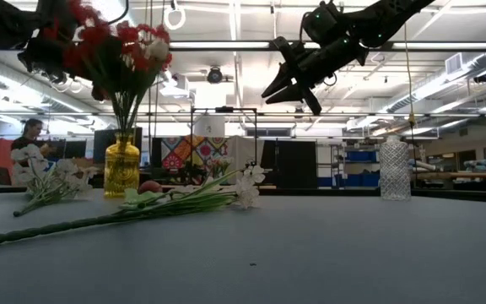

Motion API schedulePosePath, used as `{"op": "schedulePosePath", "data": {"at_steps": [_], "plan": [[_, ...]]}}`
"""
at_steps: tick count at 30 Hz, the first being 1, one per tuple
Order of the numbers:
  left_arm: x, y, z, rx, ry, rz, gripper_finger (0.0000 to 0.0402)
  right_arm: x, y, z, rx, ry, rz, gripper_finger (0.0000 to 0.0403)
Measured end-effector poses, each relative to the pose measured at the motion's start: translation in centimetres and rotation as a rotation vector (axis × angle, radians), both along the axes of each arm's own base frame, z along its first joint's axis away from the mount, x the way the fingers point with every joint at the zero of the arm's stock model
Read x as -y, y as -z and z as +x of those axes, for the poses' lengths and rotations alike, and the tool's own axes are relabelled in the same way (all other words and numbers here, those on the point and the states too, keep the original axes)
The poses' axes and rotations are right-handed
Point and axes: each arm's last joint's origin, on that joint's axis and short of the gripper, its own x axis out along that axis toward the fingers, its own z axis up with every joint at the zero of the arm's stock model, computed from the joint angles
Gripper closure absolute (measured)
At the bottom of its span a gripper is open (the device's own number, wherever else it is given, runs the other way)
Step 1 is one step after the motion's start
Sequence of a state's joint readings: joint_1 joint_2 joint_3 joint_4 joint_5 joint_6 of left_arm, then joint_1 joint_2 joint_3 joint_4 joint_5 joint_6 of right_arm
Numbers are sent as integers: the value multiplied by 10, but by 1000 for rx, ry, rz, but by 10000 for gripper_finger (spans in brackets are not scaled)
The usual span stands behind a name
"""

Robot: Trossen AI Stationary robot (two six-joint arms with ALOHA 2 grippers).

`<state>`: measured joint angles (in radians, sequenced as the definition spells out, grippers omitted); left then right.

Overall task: Sort flowers into vase by color
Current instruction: Put the red flowers into the yellow transparent flower vase

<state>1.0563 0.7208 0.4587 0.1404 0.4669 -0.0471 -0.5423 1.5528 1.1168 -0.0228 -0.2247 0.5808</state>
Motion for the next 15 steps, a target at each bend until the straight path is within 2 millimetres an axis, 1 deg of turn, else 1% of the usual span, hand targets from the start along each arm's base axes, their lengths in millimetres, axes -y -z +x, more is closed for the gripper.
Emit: {"op": "schedulePosePath", "data": {"at_steps": [2,4,12,15], "plan": [[1,0,1,-24,50,34,321,0,0,0,1,-6,2,318],[2,3,1,-48,83,30,308,0,0,0,0,-8,-3,318],[2,3,1,-61,75,28,271,1,-1,0,8,-8,-6,318],[1,1,0,-64,49,34,250,1,-1,0,8,-7,-4,318]]}}
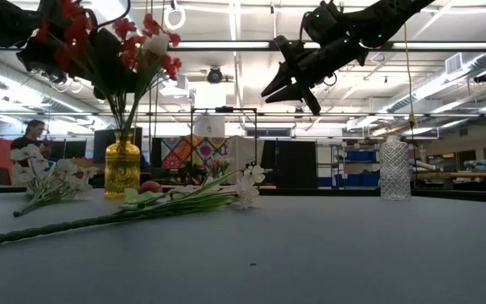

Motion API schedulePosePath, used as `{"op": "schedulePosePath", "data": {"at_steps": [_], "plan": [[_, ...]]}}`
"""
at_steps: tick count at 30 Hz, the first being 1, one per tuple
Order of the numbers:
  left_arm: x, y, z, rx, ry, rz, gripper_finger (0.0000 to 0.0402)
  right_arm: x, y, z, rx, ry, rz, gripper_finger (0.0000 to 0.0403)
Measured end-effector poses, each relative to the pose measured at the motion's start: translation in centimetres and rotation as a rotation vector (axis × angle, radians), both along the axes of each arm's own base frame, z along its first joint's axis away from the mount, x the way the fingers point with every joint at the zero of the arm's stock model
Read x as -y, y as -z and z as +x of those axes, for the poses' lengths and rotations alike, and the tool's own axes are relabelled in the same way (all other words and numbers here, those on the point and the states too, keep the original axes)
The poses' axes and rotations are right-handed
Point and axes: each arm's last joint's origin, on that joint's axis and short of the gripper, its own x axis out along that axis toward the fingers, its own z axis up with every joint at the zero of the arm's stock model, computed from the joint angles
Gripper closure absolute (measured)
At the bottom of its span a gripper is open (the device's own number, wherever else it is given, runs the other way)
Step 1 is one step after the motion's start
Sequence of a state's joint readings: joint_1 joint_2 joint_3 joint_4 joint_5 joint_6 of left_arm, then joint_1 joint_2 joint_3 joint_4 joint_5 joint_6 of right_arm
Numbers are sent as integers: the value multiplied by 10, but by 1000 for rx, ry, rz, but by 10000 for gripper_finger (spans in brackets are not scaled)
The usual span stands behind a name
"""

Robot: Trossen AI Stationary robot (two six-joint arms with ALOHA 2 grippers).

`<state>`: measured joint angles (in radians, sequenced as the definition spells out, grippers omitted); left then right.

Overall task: Sort flowers into vase by color
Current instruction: Put the red flowers into the yellow transparent flower vase

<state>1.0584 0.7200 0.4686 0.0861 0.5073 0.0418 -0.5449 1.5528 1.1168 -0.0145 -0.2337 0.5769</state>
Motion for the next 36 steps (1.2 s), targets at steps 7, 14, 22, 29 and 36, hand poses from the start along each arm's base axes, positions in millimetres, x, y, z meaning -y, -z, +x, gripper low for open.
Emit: {"op": "schedulePosePath", "data": {"at_steps": [7,14,22,29,36], "plan": [[2,-2,0,-3,17,0,170,-7,0,4,11,-6,44,308],[3,-28,-3,-64,8,49,122,-11,0,6,8,-20,46,288],[2,-41,-5,-67,-85,89,120,-6,0,3,3,-19,16,289],[4,-73,-9,-76,-171,208,120,-10,0,5,5,-45,17,289],[-2,-74,-6,-90,-192,177,120,-20,1,22,69,80,-4,289]]}}
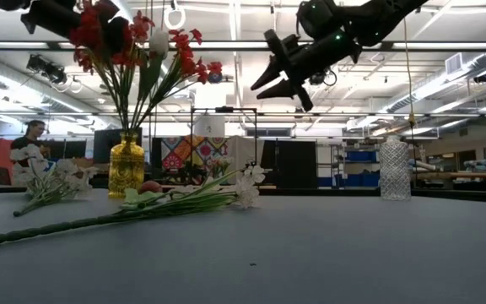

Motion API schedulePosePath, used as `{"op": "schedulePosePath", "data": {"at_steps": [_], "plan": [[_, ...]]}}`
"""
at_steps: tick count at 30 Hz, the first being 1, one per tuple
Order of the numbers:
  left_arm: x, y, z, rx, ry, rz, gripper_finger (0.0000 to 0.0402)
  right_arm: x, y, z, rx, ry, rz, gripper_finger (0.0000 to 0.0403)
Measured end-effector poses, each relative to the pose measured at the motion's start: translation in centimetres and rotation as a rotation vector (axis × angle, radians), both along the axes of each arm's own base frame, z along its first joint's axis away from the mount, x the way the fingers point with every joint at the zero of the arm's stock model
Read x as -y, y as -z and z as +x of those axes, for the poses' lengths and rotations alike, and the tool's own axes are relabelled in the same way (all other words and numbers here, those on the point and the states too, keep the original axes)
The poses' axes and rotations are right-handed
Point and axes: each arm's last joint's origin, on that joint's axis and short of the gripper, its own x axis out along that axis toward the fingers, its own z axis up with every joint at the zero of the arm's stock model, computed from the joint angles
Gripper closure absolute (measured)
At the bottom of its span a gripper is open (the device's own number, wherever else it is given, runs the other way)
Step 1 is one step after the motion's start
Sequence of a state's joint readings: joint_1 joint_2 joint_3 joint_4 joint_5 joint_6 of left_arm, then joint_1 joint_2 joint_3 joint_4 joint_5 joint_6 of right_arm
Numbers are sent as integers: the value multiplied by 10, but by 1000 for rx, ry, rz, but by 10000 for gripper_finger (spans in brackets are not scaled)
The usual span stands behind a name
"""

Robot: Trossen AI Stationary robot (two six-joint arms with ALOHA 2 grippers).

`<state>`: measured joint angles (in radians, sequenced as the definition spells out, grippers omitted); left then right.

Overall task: Sort flowers into vase by color
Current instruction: Put the red flowers into the yellow transparent flower vase

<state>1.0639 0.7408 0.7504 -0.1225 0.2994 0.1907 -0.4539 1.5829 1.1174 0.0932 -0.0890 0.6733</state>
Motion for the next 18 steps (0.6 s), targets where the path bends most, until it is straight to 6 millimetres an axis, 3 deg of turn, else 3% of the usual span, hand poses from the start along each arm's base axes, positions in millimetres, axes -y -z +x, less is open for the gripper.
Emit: {"op": "schedulePosePath", "data": {"at_steps": [7,14,18], "plan": [[-5,-41,3,11,1,-58,120,-14,17,34,111,81,-63,291],[-14,-71,9,9,12,-97,120,5,47,80,164,139,-93,294],[-15,-94,10,46,14,-62,121,16,53,105,181,197,-100,294]]}}
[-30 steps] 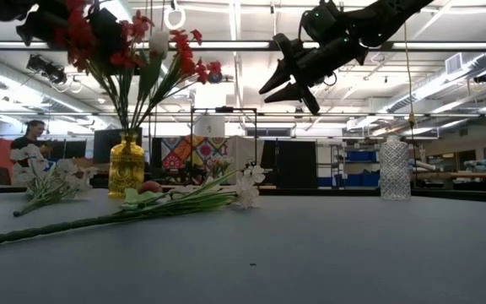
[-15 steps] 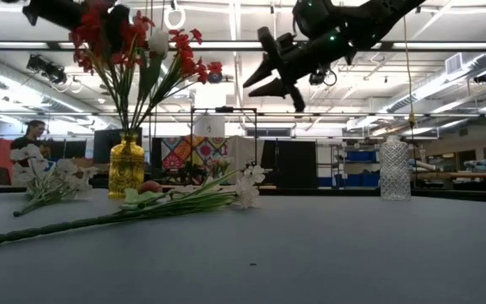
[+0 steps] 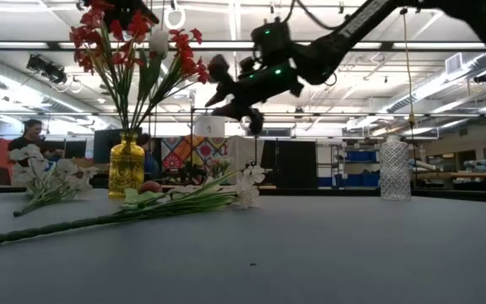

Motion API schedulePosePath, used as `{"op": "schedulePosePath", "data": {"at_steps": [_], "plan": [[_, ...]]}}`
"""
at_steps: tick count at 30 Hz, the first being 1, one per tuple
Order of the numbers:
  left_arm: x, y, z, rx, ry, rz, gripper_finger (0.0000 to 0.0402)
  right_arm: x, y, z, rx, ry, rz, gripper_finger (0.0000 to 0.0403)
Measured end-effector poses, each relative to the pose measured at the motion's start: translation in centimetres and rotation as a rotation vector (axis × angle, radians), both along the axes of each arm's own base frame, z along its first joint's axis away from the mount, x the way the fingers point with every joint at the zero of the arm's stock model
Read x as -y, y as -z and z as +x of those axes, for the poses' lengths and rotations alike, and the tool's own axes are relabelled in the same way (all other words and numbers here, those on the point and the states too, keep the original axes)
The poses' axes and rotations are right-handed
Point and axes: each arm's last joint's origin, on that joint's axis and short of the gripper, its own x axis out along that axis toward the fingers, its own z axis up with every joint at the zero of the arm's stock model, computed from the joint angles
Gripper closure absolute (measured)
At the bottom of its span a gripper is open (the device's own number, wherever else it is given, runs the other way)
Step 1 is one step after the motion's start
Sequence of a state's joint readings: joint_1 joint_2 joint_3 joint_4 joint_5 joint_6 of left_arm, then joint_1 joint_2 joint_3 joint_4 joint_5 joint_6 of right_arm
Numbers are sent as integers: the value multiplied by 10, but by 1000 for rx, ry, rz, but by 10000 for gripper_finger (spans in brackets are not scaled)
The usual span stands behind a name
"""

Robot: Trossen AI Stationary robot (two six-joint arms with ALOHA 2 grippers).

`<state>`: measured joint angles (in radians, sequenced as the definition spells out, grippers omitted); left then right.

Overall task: Sort flowers into vase by color
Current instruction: Put the red flowers into the yellow transparent flower vase

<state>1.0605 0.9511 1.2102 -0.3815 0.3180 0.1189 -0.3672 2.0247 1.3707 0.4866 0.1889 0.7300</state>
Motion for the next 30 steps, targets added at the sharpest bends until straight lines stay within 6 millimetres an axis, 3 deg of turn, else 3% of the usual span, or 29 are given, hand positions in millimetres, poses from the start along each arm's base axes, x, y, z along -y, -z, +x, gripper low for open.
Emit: {"op": "schedulePosePath", "data": {"at_steps": [4,10,25,30], "plan": [[-5,-9,5,-5,5,-34,121,10,2,27,28,-49,-34,294],[-13,-6,13,-34,20,-85,121,17,-9,54,87,-174,-99,294],[-19,-8,17,32,27,-147,121,27,-25,49,122,-456,-423,311],[-27,-7,21,41,30,-141,121,27,-33,47,175,-428,-477,312]]}}
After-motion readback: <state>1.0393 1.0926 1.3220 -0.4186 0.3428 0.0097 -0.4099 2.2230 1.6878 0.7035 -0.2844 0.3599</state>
